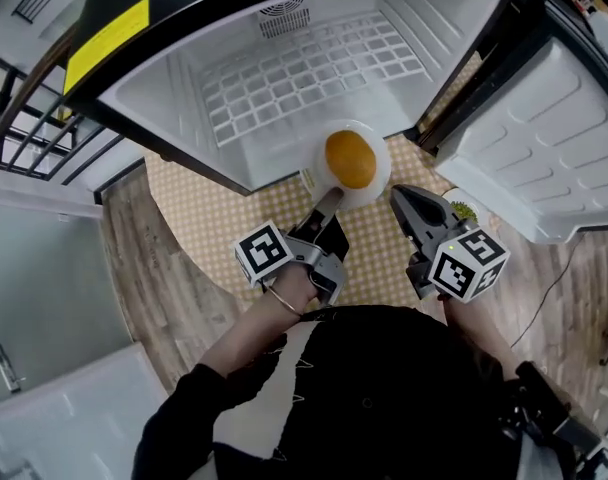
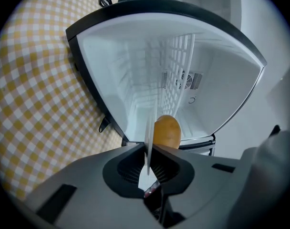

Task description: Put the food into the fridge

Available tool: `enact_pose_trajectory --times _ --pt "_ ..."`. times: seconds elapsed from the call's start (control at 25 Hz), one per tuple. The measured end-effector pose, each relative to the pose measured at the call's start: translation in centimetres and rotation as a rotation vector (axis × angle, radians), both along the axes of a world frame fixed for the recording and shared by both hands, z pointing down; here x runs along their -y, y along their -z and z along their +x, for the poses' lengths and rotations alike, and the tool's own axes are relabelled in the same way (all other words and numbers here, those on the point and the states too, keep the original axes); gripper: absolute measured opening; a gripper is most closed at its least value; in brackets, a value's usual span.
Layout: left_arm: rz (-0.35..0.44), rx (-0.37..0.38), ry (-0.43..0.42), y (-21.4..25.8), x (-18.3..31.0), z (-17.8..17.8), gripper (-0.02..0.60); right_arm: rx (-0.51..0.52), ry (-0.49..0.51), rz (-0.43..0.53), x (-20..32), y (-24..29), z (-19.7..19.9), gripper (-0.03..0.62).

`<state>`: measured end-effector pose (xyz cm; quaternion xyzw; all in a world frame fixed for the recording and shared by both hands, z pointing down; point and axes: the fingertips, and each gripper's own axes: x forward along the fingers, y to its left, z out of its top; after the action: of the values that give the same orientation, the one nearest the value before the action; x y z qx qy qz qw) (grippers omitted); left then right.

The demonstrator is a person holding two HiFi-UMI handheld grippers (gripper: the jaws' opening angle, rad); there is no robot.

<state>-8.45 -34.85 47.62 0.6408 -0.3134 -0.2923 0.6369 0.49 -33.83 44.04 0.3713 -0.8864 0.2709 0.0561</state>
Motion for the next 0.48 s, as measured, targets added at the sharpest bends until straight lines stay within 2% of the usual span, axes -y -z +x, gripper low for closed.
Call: enact_pose_trajectory --times 0.12,0.28,0.48 --pt "-0.012 0.006 0.017 -0.3 1.2 0.1 0.028 -0.006 0.007 -0.020 1.2 -0.1 0.1 0.015" --pt "-0.022 0.052 0.059 -0.9 3.2 -0.7 0.029 -0.005 0.044 -0.030 2.1 -0.1 -0.4 0.015" --pt "-0.049 -0.010 0.135 -1.0 5.6 -1.8 0.028 0.001 0.067 -0.034 2.6 0.0 -0.5 0.015"
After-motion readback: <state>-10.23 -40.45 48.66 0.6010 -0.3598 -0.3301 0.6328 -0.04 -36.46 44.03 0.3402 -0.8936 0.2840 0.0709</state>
